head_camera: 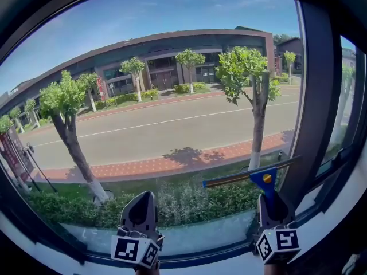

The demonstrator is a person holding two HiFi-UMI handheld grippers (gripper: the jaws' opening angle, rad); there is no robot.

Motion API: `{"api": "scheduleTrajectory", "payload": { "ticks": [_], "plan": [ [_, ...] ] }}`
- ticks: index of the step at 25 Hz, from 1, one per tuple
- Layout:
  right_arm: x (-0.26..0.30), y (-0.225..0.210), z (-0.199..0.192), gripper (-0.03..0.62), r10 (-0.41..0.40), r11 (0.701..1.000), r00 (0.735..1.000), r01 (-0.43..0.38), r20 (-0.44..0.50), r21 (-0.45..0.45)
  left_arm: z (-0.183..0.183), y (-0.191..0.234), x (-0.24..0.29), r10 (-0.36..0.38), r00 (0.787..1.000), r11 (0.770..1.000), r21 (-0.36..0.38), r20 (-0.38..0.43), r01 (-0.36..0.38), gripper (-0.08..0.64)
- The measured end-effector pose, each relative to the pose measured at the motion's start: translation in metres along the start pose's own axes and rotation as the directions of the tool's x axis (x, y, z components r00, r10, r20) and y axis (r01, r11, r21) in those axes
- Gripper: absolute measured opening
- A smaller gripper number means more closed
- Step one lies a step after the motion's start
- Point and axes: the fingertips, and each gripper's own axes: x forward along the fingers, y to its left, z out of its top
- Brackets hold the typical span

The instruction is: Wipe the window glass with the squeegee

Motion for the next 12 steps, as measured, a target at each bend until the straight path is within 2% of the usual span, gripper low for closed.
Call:
{"api": "scheduleTrajectory", "payload": {
  "ticks": [3,8,12],
  "plan": [
    [-0.006,0.011,0.005,0.138,0.045,0.999,0.999,-0.045,0.002,-0.011,0.017,-0.002,-0.013,0.03,1.0,0.999,0.034,0.0,-0.03,0.002],
    [-0.004,0.028,-0.013,0.138,0.102,0.995,0.994,-0.101,-0.031,0.012,0.021,0.008,-0.032,0.089,0.996,0.991,0.106,-0.018,-0.087,0.002],
    [0.001,0.042,-0.018,0.138,0.139,0.99,0.989,-0.138,-0.056,0.014,0.025,0.022,-0.035,0.118,0.993,0.987,0.114,-0.01,-0.116,0.002]
  ]
}}
